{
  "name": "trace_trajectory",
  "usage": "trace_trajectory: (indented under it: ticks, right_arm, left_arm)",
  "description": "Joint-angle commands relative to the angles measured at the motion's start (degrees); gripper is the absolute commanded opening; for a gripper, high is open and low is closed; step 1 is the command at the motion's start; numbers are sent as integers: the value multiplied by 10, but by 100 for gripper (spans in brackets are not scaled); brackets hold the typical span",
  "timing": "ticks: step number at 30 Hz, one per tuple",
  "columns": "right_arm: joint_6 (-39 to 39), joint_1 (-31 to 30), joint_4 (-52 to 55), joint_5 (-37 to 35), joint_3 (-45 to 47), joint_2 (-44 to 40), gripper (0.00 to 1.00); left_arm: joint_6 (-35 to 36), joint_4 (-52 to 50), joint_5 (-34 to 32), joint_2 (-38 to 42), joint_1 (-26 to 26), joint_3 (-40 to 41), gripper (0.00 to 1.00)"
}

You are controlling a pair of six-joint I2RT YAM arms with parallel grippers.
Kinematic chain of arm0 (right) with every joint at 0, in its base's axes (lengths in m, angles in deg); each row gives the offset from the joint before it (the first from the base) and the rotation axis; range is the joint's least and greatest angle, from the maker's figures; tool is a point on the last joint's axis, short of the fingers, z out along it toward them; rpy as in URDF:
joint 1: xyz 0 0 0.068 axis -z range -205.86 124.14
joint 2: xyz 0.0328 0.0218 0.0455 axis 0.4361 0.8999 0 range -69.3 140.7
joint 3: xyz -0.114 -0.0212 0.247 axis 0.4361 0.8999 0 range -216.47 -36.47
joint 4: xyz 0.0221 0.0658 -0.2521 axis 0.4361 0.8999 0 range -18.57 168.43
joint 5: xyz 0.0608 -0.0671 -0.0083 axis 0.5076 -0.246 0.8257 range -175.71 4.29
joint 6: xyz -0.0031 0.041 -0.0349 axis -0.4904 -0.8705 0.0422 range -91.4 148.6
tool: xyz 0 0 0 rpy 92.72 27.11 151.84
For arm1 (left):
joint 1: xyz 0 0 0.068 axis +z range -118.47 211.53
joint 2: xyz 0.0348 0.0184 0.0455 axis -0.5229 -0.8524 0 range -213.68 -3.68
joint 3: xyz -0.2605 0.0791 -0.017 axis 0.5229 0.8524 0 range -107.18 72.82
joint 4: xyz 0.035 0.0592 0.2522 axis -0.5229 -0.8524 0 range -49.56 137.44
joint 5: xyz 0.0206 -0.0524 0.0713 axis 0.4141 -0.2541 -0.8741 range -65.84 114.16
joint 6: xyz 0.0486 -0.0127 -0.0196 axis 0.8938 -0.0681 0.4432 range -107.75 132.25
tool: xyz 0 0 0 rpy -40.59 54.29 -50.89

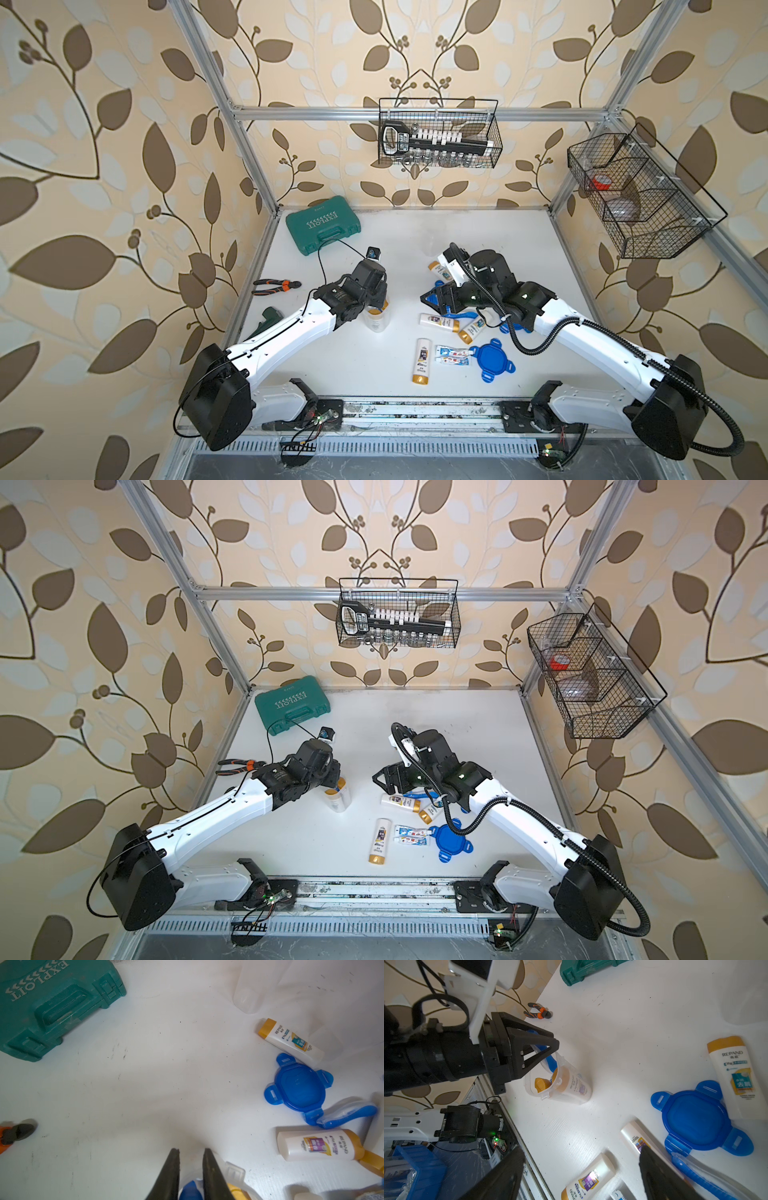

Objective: Pack away toiletry kits
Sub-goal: Place the toiletry item into the container.

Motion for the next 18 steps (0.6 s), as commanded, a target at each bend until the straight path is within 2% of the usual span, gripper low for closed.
trace_trajectory:
  ticks: [1,8,11,18]
  right_arm:
    - [-3,16,14,-5,-21,-13,86]
    - [0,39,18,5,-23,-14,87]
    - [5,47,54,-6,-38,-16,86]
    - [5,85,215,-85,-54,-40,90]
  left_arm:
    - [-6,5,3,9,-3,5,33]
    - [-11,-22,4,35,-4,0,44]
    - [-18,-56,10,61,-4,-14,50]
    - [-61,-172,98,87,-4,-71,89]
